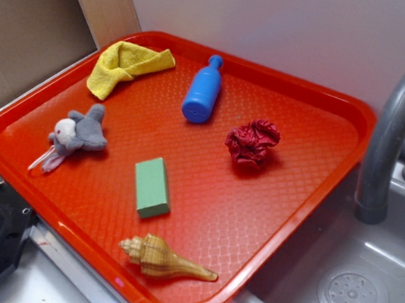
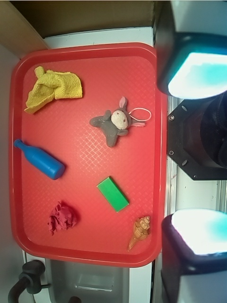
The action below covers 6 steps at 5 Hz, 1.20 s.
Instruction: Grab the green block.
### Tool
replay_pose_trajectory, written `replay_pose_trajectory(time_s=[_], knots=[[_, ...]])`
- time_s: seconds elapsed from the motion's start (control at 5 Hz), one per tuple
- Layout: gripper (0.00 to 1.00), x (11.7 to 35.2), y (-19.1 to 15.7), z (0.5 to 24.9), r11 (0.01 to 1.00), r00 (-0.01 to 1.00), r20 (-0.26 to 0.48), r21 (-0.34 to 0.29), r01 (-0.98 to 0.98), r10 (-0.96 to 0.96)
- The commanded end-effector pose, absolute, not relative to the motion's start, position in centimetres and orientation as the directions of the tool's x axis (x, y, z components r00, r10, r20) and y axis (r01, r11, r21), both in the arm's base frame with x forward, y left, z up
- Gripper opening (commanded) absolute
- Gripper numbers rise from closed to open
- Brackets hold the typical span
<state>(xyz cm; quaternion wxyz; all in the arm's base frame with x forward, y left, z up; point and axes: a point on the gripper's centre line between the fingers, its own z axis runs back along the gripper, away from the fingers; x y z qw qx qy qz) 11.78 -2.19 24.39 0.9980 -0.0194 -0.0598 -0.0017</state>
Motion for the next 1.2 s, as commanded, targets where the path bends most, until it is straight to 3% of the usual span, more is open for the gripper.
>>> replay_pose_trajectory(time_s=[0.0, 0.2, 0.4, 0.6, 0.8, 1.0], knots=[[1.00, 11.8, -2.2, 24.4, 0.999, 0.993, 0.119, -0.038, 0.006, -0.001], [1.00, 13.2, -4.7, 23.3, 0.994, 0.998, 0.062, -0.101, 0.036, -0.030], [1.00, 13.9, -7.2, 22.5, 0.988, 0.987, 0.127, -0.126, -0.085, 0.101], [1.00, 15.0, -9.8, 21.0, 0.963, 0.953, 0.162, -0.130, -0.237, 0.257], [1.00, 15.7, -11.8, 17.4, 0.884, 0.858, 0.214, -0.094, -0.458, 0.467], [1.00, 16.3, -12.2, 14.5, 0.836, 0.804, 0.242, -0.063, -0.545, 0.543]])
